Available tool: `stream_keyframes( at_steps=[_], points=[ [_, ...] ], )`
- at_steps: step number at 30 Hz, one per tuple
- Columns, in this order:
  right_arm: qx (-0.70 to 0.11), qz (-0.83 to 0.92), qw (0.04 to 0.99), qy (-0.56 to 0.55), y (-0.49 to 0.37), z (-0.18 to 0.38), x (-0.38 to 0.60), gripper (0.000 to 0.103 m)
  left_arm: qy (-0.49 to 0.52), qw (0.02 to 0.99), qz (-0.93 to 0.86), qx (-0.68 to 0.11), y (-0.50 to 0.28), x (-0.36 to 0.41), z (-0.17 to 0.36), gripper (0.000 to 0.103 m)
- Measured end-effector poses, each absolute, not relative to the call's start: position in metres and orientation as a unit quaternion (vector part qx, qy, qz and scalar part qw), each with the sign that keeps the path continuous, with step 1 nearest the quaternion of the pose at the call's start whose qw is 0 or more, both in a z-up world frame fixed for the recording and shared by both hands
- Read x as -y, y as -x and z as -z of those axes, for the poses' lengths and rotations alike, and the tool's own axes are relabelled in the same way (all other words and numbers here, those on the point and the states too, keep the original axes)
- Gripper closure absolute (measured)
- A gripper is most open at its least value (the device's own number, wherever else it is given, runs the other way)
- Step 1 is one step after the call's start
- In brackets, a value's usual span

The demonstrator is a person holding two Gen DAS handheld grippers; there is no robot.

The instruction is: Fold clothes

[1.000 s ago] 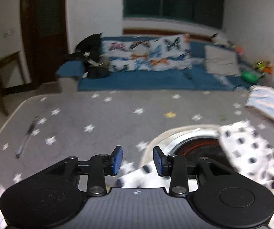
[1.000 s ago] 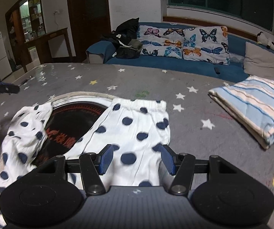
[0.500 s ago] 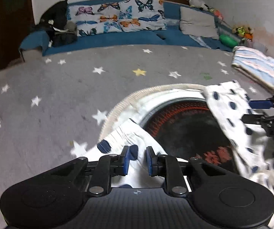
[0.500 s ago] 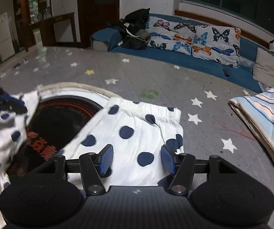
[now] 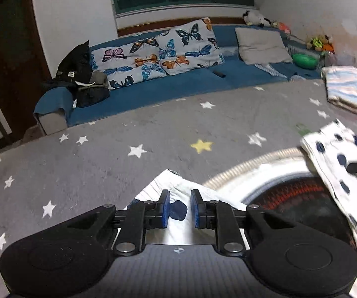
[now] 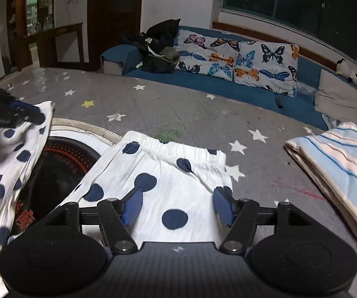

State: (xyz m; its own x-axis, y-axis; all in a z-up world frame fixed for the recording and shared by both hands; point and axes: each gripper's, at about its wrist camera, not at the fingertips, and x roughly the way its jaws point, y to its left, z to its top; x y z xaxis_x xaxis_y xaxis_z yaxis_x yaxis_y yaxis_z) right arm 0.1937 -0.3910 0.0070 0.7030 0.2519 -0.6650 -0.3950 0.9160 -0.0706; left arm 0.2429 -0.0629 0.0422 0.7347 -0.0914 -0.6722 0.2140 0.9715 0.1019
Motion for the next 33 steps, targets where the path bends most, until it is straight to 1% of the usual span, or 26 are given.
stream_keyframes(
  at_steps=[3, 5, 13, 15, 16, 18, 19, 20, 21, 22, 23, 24, 26, 28, 33],
  points=[
    [-0.342, -0.18, 0.918, 0.088, -0.194, -0.008, 0.397, 0.04, -0.085, 0.929, 0.084, -0.35, -0.251, 0.059, -0.041, 0.082],
    [-0.346, -0.17, 0.92, 0.066, -0.196, -0.01, 0.402, 0.045, -0.079, 0.929, 0.084, -0.35, -0.255, 0.056, -0.041, 0.082],
    [-0.355, -0.099, 0.928, 0.049, -0.229, -0.012, 0.415, 0.044, -0.09, 0.932, 0.074, -0.343, -0.262, 0.051, -0.039, 0.081],
    [-0.354, -0.08, 0.93, 0.049, -0.241, -0.012, 0.422, 0.044, -0.097, 0.932, 0.067, -0.342, -0.266, 0.05, -0.039, 0.079],
    [-0.354, -0.073, 0.931, 0.055, -0.246, -0.012, 0.424, 0.044, -0.101, 0.933, 0.063, -0.341, -0.269, 0.05, -0.039, 0.077],
    [-0.353, -0.059, 0.931, 0.068, -0.256, -0.013, 0.427, 0.04, -0.117, 0.934, 0.046, -0.335, -0.276, 0.05, -0.038, 0.063],
    [-0.352, -0.048, 0.932, 0.077, -0.262, -0.012, 0.428, 0.033, -0.126, 0.935, 0.037, -0.331, -0.279, 0.05, -0.038, 0.052],
    [-0.353, -0.04, 0.932, 0.08, -0.268, -0.012, 0.431, 0.024, -0.135, 0.935, 0.028, -0.326, -0.283, 0.05, -0.037, 0.049],
    [-0.354, -0.034, 0.932, 0.078, -0.274, -0.01, 0.434, 0.021, -0.139, 0.936, 0.024, -0.324, -0.286, 0.05, -0.036, 0.049],
    [-0.353, -0.032, 0.932, 0.074, -0.278, -0.009, 0.438, 0.018, -0.138, 0.936, 0.022, -0.323, -0.289, 0.048, -0.035, 0.047],
    [-0.352, -0.033, 0.933, 0.073, -0.281, -0.008, 0.44, 0.016, -0.138, 0.936, 0.018, -0.322, -0.29, 0.048, -0.034, 0.044],
    [-0.35, -0.034, 0.933, 0.072, -0.284, -0.007, 0.442, 0.014, -0.139, 0.936, 0.015, -0.322, -0.291, 0.049, -0.034, 0.044],
    [-0.348, -0.033, 0.934, 0.073, -0.29, -0.006, 0.446, 0.014, -0.14, 0.936, 0.008, -0.322, -0.291, 0.049, -0.034, 0.044],
    [-0.344, -0.013, 0.934, 0.1, -0.294, -0.007, 0.443, 0.014, -0.141, 0.936, 0.001, -0.322, -0.292, 0.05, -0.034, 0.044],
    [-0.323, 0.008, 0.927, 0.193, -0.299, -0.007, 0.43, 0.014, -0.143, 0.935, -0.01, -0.323, -0.29, 0.052, -0.036, 0.043]
  ],
)
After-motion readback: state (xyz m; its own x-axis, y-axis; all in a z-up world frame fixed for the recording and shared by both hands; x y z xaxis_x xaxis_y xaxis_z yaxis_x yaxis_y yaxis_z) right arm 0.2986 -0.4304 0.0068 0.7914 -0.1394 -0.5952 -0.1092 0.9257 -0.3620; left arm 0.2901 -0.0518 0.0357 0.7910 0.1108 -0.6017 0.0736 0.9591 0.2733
